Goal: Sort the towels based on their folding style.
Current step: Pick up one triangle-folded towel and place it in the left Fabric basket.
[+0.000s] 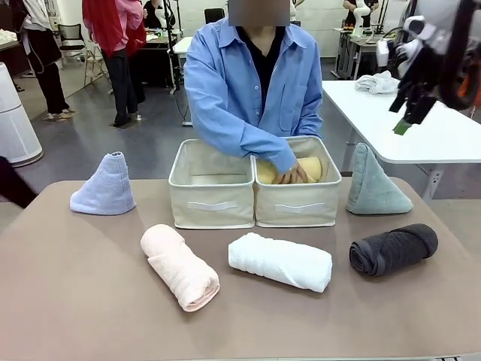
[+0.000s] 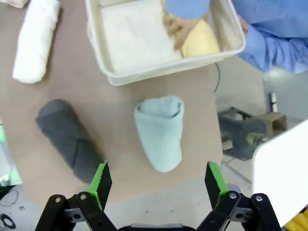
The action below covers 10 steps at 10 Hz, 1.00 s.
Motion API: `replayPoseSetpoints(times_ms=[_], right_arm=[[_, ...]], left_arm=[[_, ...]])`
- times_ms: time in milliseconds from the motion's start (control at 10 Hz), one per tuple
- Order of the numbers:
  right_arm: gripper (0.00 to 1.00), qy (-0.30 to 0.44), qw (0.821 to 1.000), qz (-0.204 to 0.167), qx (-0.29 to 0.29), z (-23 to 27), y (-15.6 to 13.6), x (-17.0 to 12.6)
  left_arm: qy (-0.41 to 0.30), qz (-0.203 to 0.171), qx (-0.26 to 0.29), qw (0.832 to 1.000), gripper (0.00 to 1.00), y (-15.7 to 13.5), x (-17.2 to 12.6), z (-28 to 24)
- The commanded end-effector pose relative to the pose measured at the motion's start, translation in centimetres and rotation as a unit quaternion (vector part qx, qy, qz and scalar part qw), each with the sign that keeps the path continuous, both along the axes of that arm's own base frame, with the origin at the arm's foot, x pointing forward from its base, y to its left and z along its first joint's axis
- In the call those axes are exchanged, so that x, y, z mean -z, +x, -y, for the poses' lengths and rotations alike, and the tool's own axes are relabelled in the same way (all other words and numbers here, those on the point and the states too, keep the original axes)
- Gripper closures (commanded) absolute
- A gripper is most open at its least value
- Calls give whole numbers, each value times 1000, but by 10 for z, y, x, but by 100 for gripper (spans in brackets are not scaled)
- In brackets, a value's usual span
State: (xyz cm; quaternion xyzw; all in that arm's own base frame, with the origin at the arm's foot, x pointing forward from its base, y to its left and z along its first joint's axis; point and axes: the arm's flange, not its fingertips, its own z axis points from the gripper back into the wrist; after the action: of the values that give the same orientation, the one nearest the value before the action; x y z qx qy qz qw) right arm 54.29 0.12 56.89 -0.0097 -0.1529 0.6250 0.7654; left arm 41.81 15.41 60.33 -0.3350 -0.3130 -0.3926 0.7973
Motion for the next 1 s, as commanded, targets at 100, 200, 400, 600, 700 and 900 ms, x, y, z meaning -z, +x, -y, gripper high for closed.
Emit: replayPoseSetpoints(times_ms=[100, 200, 400, 600, 700, 900], right_arm=[[0, 11, 999, -13, -33, 2, 38, 9], [0, -1, 1000, -3, -14, -5, 20, 12], [0, -1, 1000, -3, -14, -5, 20, 12], [0, -2, 1000, -1, -20, -5, 30, 11], [0, -21, 999, -5, -46, -13, 34, 19], [0, -53, 996, -27, -65, -26, 44, 39]], left_arm=[[-4, 5, -2, 1000, 0, 0, -1, 2], [-4, 5, -2, 1000, 0, 0, -1, 2], [-4, 5, -2, 1000, 0, 0, -1, 2], [-4, 5, -2, 1000, 0, 0, -1, 2], [-4, 5, -2, 1000, 0, 0, -1, 2], [-4, 5, -2, 1000, 0, 0, -1, 2]])
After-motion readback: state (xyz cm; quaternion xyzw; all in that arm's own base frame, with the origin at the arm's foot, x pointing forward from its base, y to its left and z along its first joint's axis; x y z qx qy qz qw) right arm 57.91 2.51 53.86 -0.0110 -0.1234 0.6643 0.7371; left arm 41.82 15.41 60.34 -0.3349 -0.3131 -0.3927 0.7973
